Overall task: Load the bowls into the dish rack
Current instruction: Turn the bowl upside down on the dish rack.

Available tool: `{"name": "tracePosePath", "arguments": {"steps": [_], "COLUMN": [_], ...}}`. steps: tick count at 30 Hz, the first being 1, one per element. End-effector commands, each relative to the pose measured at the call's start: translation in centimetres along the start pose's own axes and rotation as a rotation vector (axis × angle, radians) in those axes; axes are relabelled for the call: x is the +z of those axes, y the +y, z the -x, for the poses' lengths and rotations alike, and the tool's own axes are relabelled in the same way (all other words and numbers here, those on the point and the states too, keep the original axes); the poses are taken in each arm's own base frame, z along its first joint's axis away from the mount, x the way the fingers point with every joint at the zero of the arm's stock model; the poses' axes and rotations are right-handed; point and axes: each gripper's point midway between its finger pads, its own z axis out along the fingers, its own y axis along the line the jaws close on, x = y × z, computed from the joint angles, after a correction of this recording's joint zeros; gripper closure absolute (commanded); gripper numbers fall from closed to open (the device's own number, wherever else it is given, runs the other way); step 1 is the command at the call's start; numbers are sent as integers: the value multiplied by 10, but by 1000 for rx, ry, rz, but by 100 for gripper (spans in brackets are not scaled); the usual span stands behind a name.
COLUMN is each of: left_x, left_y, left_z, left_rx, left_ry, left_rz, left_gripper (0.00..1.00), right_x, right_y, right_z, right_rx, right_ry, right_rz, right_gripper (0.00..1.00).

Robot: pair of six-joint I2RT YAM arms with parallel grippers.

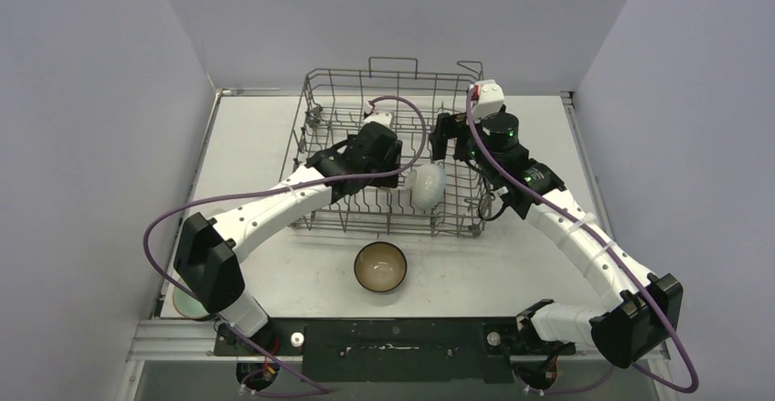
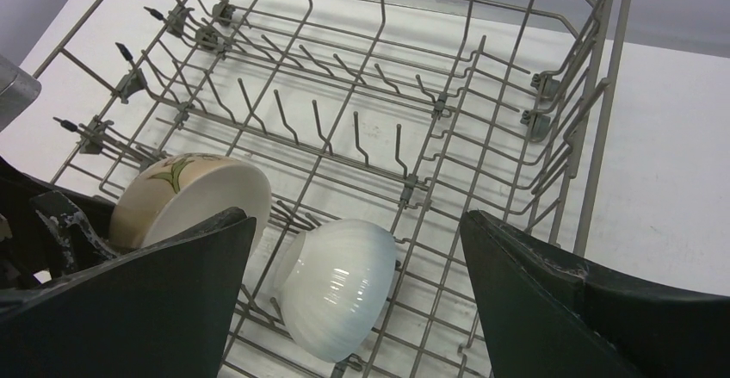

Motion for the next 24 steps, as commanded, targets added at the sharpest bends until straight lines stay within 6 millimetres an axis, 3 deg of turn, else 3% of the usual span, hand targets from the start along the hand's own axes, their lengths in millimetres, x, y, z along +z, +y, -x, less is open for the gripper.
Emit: {"name": "tracePosePath", "arguments": {"steps": [1,12,24], "left_x": [-16,-13,-5], "left_y": [-2,-14,-30], "left_z": [42,38,21], "left_rx": [34,167,206], "left_ry": [-118,-66,-10], "left_rz": [77,206,197], "left_gripper": [100,100,100], "right_x": [-9,-12,-43], "right_y": [-6,-10,-42], "right_z": [17,20,47], "right_rx": [-3,-1,40], "right_ry": [-56,-65,-197], "right_rz": [-16,-29,-193], "right_gripper": [5,5,3]}}
